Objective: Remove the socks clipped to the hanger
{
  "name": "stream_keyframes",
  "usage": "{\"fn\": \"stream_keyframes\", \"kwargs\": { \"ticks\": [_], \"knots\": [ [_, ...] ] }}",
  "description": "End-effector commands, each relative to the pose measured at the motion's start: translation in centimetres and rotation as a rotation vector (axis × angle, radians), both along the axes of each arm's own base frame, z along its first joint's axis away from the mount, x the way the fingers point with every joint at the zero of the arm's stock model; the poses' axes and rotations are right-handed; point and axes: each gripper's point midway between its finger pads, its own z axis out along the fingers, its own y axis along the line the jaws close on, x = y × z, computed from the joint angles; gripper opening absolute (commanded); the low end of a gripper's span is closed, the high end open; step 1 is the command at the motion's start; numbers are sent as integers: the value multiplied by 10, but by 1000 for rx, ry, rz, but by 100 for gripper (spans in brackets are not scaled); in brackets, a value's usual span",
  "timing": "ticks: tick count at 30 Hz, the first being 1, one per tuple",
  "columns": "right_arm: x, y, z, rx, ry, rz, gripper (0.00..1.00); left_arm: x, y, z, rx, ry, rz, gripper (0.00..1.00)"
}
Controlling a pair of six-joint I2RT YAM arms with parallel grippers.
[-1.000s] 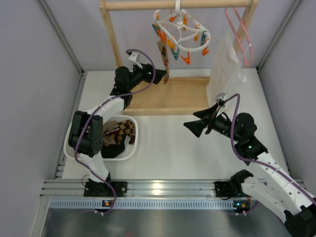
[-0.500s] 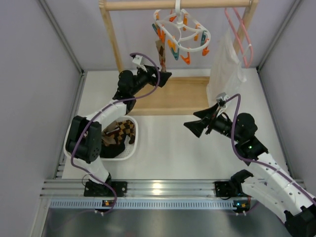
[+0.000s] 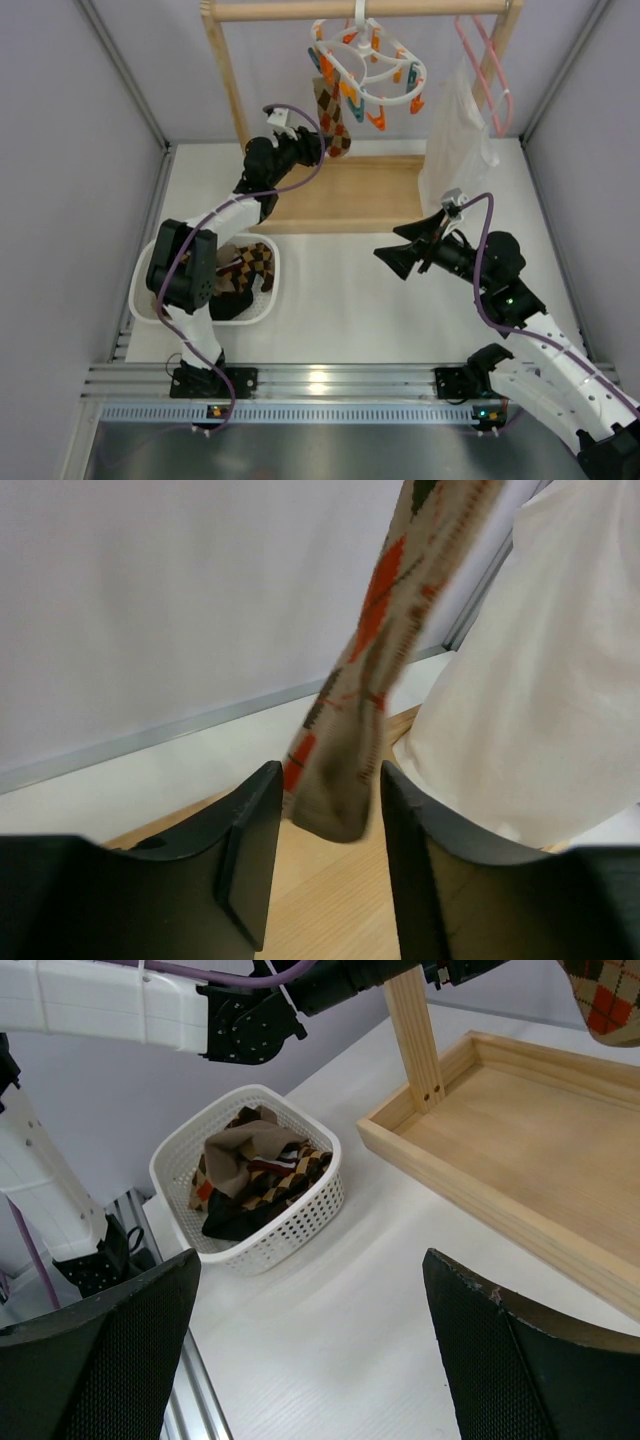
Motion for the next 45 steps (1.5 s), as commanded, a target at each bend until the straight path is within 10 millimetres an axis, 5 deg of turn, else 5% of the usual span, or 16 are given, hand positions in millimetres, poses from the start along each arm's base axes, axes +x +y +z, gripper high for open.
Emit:
{"fn": "stream_keyframes", "kwargs": {
  "ticks": [1, 6, 9, 12, 16, 20, 24, 32, 36, 45],
  "knots": [
    [-4, 3, 6, 1, -36, 18, 88, -5, -8, 34, -7, -117, 5, 40],
    [-1, 4, 7, -2, -38, 14, 88, -5, -7, 42, -20, -125, 26, 13],
    [2, 0, 6, -14, -41, -11, 88, -5, -5, 51, -31, -137, 44, 10],
    [1, -2, 10, -9, -50, -18, 88, -6, -3, 57, -36, -148, 46, 45],
    [-1, -3, 12, -5, -52, -19, 88, -3, -4, 57, -36, -150, 50, 57],
    [-2, -4, 12, -7, -53, -22, 88, 0, -9, 58, -46, -147, 33, 40],
    [-3, -4, 13, -10, -51, -21, 88, -3, -12, 68, -64, -157, 35, 2],
    [-8, -22, 42, 20, -72, -108, 88, -49, -25, 65, 3, -179, 174, 0],
    [2, -57, 53, -31, -47, -311, 89, -85, -66, 59, 125, -193, 256, 0],
    [-10, -93, 137, -52, -127, -447, 90, -136, -97, 81, 234, -207, 498, 0]
  ]
}}
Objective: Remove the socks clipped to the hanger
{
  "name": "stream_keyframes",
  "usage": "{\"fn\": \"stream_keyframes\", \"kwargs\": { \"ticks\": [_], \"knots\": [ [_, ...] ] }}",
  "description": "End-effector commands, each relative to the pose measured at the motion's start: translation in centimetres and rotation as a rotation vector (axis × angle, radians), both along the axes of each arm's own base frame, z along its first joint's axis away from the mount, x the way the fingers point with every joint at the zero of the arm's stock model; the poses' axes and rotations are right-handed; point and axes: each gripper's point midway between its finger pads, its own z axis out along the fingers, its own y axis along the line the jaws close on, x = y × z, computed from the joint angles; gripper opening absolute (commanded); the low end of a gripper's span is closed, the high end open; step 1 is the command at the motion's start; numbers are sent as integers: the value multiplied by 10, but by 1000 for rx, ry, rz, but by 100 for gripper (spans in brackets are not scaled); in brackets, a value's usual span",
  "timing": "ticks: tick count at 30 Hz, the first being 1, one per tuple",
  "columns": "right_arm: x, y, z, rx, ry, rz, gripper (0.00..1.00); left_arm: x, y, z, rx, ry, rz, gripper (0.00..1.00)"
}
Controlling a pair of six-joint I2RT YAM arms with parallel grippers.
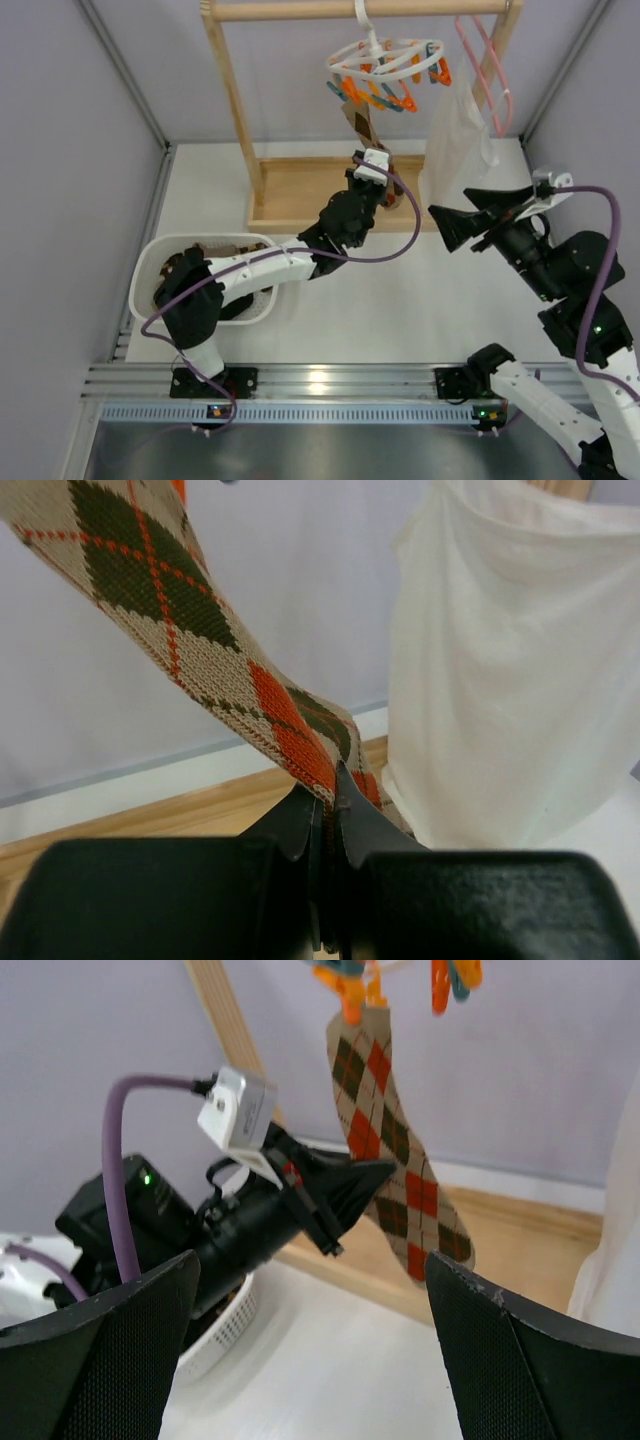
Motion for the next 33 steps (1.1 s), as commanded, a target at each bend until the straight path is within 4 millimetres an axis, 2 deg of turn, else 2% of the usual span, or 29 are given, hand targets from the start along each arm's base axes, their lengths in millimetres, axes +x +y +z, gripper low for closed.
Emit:
{"fn": "stream_keyframes", "kwargs": {
  "ticks": [1, 5, 7, 8, 10, 13, 14, 15, 19, 22, 27, 29, 30, 31, 33],
  "knots": [
    [1, -14, 34, -37, -15, -71, 90, -1, 18, 33, 26, -41, 216, 0],
    [8, -15, 69, -68, -29, -94, 90, -9, 13, 38, 104, -43, 324, 0],
    [18, -11, 81, -98, -12, -96, 89, -5, 12, 40, 116, -37, 383, 0],
    [22, -9, 84, -106, -3, -96, 89, -2, 20, 38, 147, -26, 442, 0],
    [31, 1, 89, -130, 15, -72, 88, 4, 21, 32, 181, -16, 482, 0],
    [45, 13, 88, -149, 47, -49, 86, 13, 42, 29, 173, 6, 549, 0],
    [46, 16, 87, -152, 52, -36, 87, 19, 53, 22, 181, 17, 572, 0],
    [46, 20, 88, -152, 51, -18, 86, 20, 61, 24, 171, 20, 586, 0],
    [59, 37, 92, -140, 70, 29, 82, 24, 71, 12, 207, 30, 601, 0],
    [66, 48, 102, -128, 70, 63, 78, 24, 62, 7, 227, 29, 590, 0],
    [77, 58, 114, -130, 65, 72, 73, 20, 34, 4, 267, 13, 552, 0],
    [78, 61, 116, -133, 62, 74, 71, 21, 26, 14, 264, -2, 547, 0],
    [79, 62, 118, -133, 58, 76, 71, 24, 20, 8, 283, -3, 544, 0],
    [79, 63, 119, -138, 54, 78, 71, 24, 17, 17, 278, -14, 546, 0],
    [82, 71, 117, -150, 56, 90, 71, 27, 8, 13, 304, -21, 537, 0]
  ]
}}
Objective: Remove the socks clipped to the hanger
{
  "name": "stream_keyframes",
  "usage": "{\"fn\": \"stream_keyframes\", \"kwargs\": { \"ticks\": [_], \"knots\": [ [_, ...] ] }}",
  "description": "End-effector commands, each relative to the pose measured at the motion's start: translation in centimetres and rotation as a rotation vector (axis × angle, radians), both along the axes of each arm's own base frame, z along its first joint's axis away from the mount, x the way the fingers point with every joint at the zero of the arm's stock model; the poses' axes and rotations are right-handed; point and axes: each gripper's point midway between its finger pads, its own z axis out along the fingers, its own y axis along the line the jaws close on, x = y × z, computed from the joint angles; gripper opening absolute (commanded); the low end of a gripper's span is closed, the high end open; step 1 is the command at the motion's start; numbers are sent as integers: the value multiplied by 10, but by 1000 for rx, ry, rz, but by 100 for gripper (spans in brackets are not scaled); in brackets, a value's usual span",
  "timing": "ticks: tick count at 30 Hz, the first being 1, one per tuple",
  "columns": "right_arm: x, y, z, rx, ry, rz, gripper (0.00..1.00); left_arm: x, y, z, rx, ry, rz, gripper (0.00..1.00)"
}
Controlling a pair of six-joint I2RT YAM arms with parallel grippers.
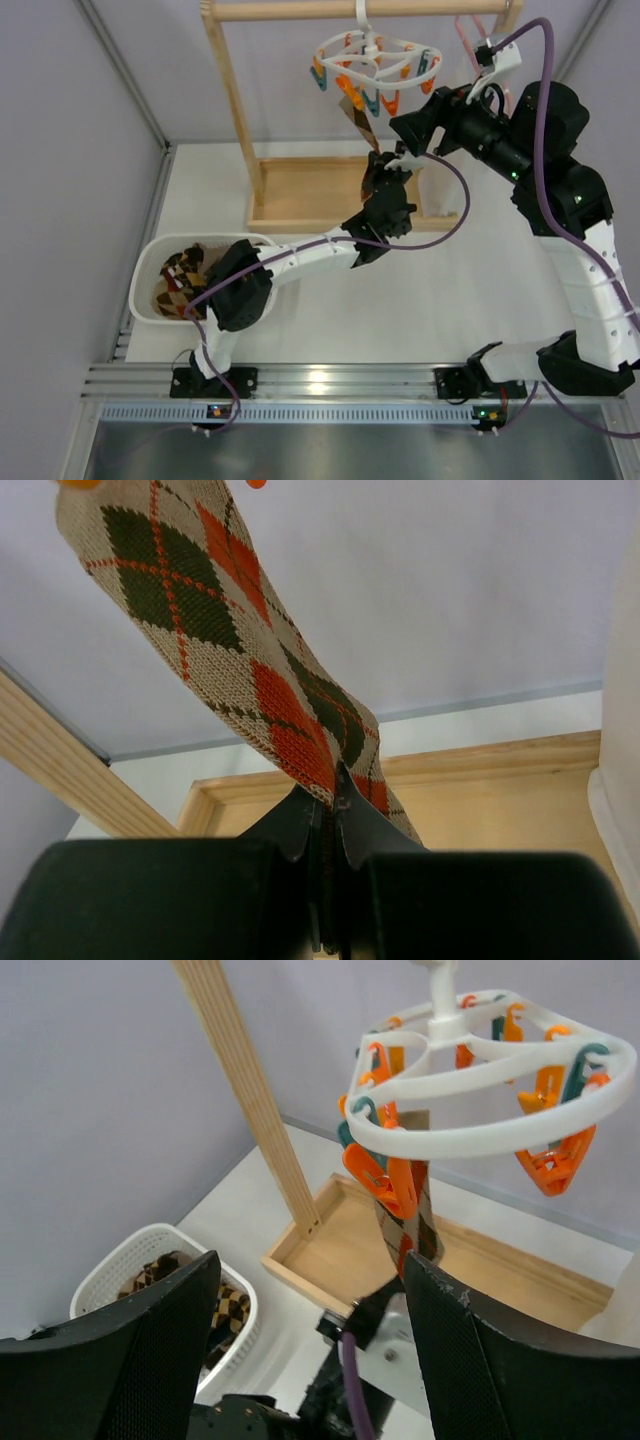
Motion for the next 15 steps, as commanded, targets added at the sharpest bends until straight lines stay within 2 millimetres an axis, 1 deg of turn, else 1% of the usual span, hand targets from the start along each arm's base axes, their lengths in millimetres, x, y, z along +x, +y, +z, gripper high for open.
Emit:
{"fn": "stream_keyframes", "kwargs": {
  "ticks": [1, 2, 3, 4, 5, 6, 7, 8, 9, 10, 11, 12, 13, 14, 15],
  "knots": [
    [-6, 12, 9, -16, -26, 40, 71, 2, -13, 17, 23, -31, -12, 0],
    [-4, 16, 6, -29, -17, 39, 70, 2, -16, 22, 16, -39, -13, 0],
    [-3, 18, 10, -34, -27, 41, 70, 3, -21, 19, 27, -37, -15, 0],
    [5, 26, 1, -60, -12, 46, 70, 3, -23, 20, 35, -40, -16, 0],
    [5, 33, -2, -77, -8, 58, 70, 3, -26, 26, 30, -48, -22, 0],
    [14, 40, -5, -94, -7, 44, 70, 3, -31, 22, 41, -47, -28, 0],
    [16, 46, -7, -115, -16, 49, 70, 3, -33, 23, 48, -47, -28, 0],
    [14, 57, -10, -128, -19, 70, 70, 3, -35, 22, 47, -48, -28, 0],
    [21, 66, -14, -146, -16, 69, 70, 3, -37, 22, 50, -49, -32, 0],
    [21, 75, -15, -165, -26, 82, 70, 3, -38, 20, 55, -48, -31, 0],
    [24, 79, -17, -179, -32, 79, 70, 3, -38, 21, 53, -48, -30, 0],
    [33, 83, -17, -190, -42, 48, 70, 3, -38, 17, 60, -44, -31, 0],
    [36, 87, -17, -199, -55, 46, 70, 4, -38, 15, 64, -42, -34, 0],
    [40, 87, -15, -197, -66, 33, 69, 4, -37, 15, 63, -42, -36, 0],
    [48, 88, -10, -191, -88, 6, 69, 4, -37, 14, 61, -42, -38, 0]
  ]
}}
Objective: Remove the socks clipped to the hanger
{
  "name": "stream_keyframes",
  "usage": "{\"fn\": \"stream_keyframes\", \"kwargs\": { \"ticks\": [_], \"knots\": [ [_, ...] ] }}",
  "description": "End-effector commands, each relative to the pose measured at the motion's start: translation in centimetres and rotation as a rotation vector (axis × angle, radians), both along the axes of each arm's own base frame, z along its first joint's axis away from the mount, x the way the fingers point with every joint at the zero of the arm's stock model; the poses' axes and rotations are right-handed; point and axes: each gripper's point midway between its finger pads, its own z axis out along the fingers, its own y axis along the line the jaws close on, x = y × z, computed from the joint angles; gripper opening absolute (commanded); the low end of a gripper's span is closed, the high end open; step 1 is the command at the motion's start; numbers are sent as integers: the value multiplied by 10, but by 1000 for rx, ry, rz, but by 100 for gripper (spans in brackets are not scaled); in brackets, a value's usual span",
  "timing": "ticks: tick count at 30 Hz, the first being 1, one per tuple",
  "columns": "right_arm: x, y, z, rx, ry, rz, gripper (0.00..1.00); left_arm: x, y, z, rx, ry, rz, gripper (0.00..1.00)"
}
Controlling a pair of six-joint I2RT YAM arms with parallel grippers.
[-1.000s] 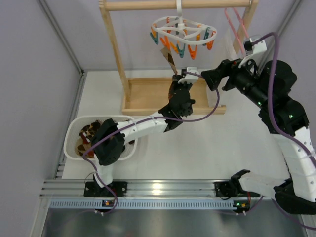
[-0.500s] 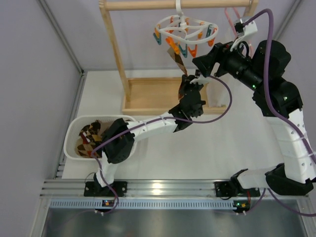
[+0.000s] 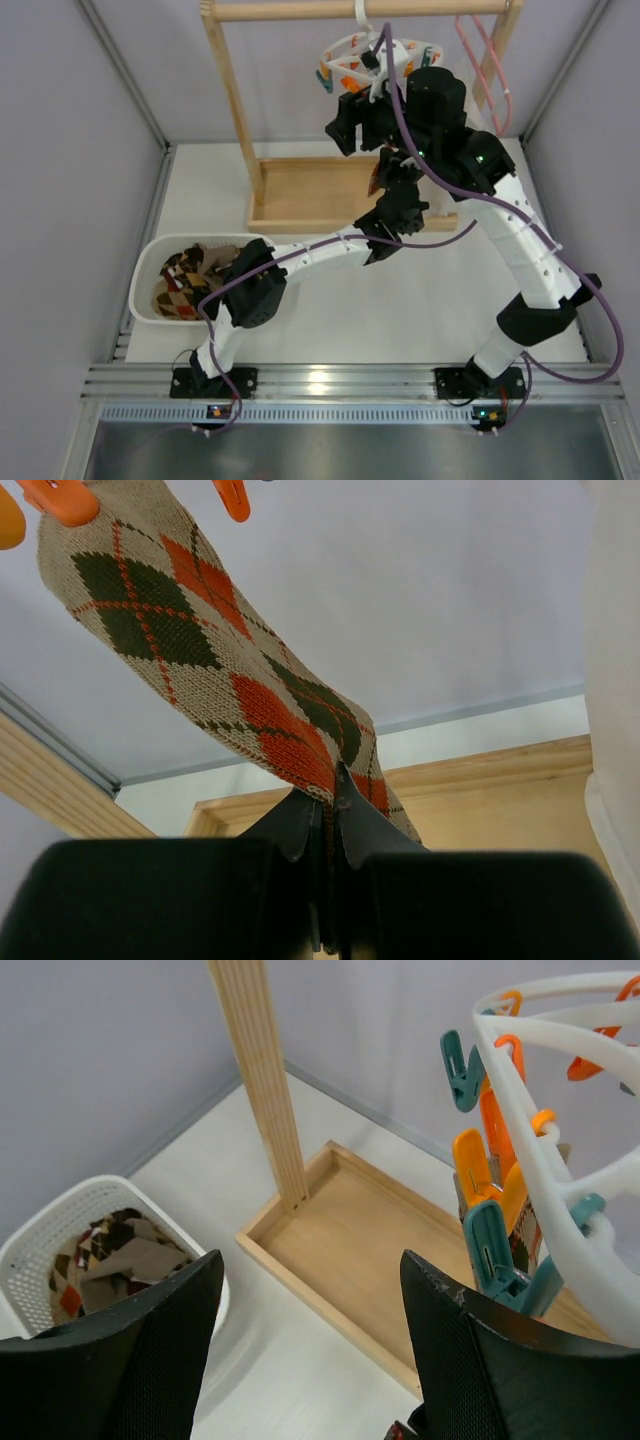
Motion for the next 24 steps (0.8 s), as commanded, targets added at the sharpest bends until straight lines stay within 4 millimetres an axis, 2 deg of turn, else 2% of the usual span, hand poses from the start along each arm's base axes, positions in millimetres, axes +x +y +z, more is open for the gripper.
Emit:
{"fn": "stream_keyframes", "kwargs": {
  "ticks": [1, 3, 4, 6, 7, 10, 12, 13, 15, 16, 17, 19, 21, 24],
  "knots": [
    [14, -11, 28, -16, -117, -88, 68, -3, -4, 5, -15, -17, -23, 0],
    [26, -14, 36, -14, -141, -118, 66, -2, -1, 5, -23, -16, -20, 0],
    [30, -16, 38, -7, -146, -125, 65, 1, 3, -3, -20, -7, -17, 0],
    [41, -26, 42, 2, -158, -155, 63, 1, 8, -1, -34, -9, -22, 0],
    [48, -32, 44, 12, -163, -173, 63, 4, 12, -9, -36, -1, -24, 0],
    [56, -42, 48, 59, -148, -186, 63, 10, 22, -11, -55, 1, -24, 0],
    [62, -45, 44, 91, -116, -170, 62, 12, 30, -14, -66, 5, -27, 0],
    [71, -58, 43, 96, -112, -205, 62, 14, 34, -15, -85, 6, -28, 0],
    [78, -62, 40, 118, -94, -199, 62, 15, 42, -15, -110, 6, -35, 0],
    [85, -73, 39, 124, -89, -217, 62, 14, 44, -15, -116, 6, -39, 0],
    [87, -72, 37, 126, -82, -198, 62, 13, 47, -9, -134, -1, -47, 0],
    [96, -72, 31, 124, -74, -189, 62, 12, 46, -9, -144, -3, -78, 0],
    [100, -64, 25, 114, -67, -159, 61, 12, 44, -4, -148, -11, -94, 0],
    [100, -56, 22, 101, -74, -124, 59, 14, 41, -3, -127, -15, -85, 0]
  ]
}}
